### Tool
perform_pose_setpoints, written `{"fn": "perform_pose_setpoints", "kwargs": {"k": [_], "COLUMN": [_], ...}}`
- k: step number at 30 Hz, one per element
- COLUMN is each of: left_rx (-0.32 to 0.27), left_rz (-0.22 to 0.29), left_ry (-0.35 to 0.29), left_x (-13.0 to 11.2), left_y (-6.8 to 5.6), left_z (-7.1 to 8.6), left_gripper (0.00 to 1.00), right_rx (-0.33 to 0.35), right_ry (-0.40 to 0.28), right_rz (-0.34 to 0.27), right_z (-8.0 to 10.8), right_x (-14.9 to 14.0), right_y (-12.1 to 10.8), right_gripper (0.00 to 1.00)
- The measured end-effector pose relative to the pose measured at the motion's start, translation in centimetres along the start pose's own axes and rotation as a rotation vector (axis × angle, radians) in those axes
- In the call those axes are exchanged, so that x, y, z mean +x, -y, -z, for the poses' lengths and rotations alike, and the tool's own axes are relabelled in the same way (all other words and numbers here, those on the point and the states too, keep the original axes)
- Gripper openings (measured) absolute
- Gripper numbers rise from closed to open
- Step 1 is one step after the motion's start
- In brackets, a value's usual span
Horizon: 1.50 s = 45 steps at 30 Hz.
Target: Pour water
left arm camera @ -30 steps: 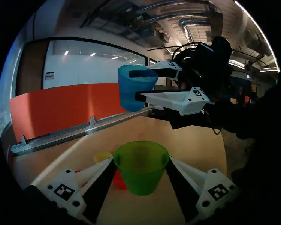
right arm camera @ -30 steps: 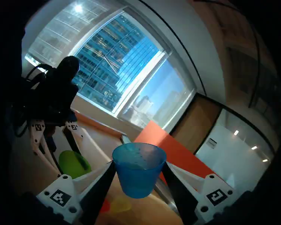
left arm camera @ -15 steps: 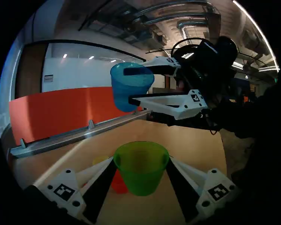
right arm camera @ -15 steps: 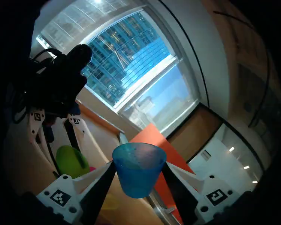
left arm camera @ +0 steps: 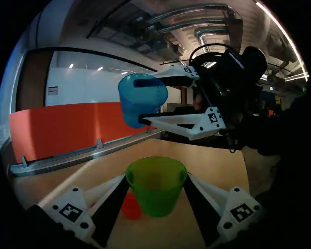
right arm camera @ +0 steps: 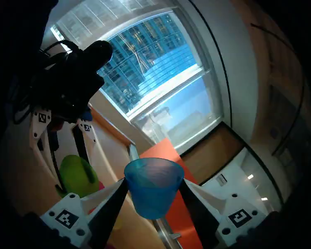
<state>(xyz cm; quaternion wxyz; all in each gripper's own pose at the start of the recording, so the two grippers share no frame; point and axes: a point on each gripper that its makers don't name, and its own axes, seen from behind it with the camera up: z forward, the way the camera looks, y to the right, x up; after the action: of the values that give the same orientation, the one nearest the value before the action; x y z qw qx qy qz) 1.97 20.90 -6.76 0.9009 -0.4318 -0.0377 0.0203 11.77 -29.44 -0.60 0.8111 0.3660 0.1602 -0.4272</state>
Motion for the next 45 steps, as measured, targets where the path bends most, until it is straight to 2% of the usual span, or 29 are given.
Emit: {"fn": "perform_pose_setpoints", "kwargs": {"k": [21, 45], "left_rx": [-0.002, -0.009], "left_rz": [0.014, 0.013], "left_ry": [-0.052, -0.055], "left_x": [1.3, 1.7], "left_y": [0.0, -0.2], "left_z": [-0.1, -0.3], "left_gripper": [0.87, 0.87], "right_rx": [-0.006, -0.020], "right_ry": [0.006, 0.021], "right_rz": [0.143, 0.242], "right_z": [-0.4, -0.3], "right_x": [0.7, 0.2], "right_y": [-0.5, -1.2], "right_gripper": [0.89, 0.89]}}
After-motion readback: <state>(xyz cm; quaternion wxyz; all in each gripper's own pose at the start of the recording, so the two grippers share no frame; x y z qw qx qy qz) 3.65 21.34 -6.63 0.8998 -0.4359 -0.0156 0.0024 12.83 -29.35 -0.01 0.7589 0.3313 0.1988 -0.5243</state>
